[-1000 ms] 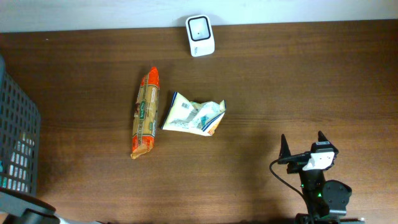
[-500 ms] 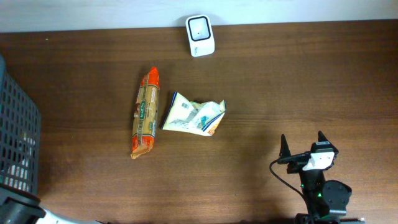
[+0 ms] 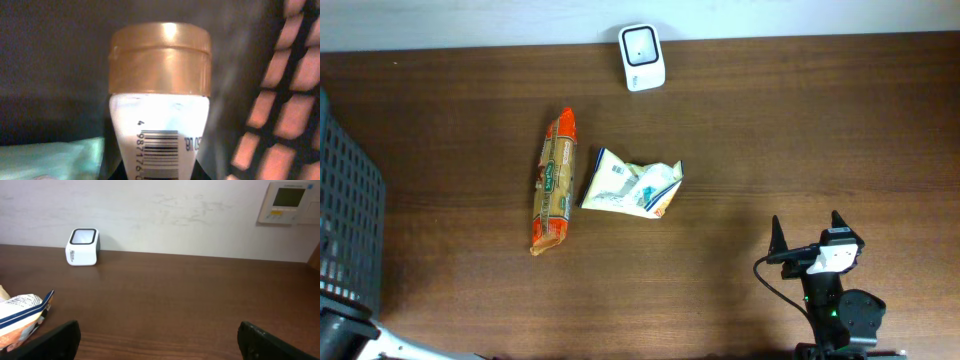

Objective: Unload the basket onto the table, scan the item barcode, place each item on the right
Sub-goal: 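Grasp the white tube with gold cap and place it left of spaghetti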

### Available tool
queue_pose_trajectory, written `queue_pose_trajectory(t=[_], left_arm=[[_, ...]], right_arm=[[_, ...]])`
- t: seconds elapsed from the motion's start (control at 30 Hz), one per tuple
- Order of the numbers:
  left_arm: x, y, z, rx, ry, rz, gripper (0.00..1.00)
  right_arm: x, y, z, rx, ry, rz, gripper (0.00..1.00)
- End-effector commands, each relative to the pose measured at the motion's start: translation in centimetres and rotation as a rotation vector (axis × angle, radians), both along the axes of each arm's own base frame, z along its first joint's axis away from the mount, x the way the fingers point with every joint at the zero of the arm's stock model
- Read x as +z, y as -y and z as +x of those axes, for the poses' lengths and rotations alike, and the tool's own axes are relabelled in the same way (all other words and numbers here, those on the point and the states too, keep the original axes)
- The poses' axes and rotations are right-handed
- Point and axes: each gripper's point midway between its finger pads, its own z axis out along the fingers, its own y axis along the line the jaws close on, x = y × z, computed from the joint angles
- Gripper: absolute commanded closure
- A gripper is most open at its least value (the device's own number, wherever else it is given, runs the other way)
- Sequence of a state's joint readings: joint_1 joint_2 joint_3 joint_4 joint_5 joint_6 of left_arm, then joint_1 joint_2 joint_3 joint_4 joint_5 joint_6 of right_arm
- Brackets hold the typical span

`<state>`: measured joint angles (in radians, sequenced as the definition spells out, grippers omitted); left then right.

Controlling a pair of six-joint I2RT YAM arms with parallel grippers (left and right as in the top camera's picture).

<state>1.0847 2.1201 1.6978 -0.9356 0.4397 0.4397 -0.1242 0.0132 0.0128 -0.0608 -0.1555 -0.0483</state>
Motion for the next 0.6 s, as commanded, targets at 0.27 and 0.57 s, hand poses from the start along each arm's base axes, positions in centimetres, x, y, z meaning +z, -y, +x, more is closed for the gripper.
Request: queue_pose_trajectory(t=[0.27,0.57], left_arm=[[34.6,15.3,10.6,-0.291,0.512,0.214,1.0],[16.7,32.5,18.3,-0.575,-0.066,0.014,1.0]], right_arm=[[-0.3,0.3,0.0,-0.016,-0.007,0.004,0.01],[-0.3,0.3,0.0,-0.017,-0.007,0.004,0.01]])
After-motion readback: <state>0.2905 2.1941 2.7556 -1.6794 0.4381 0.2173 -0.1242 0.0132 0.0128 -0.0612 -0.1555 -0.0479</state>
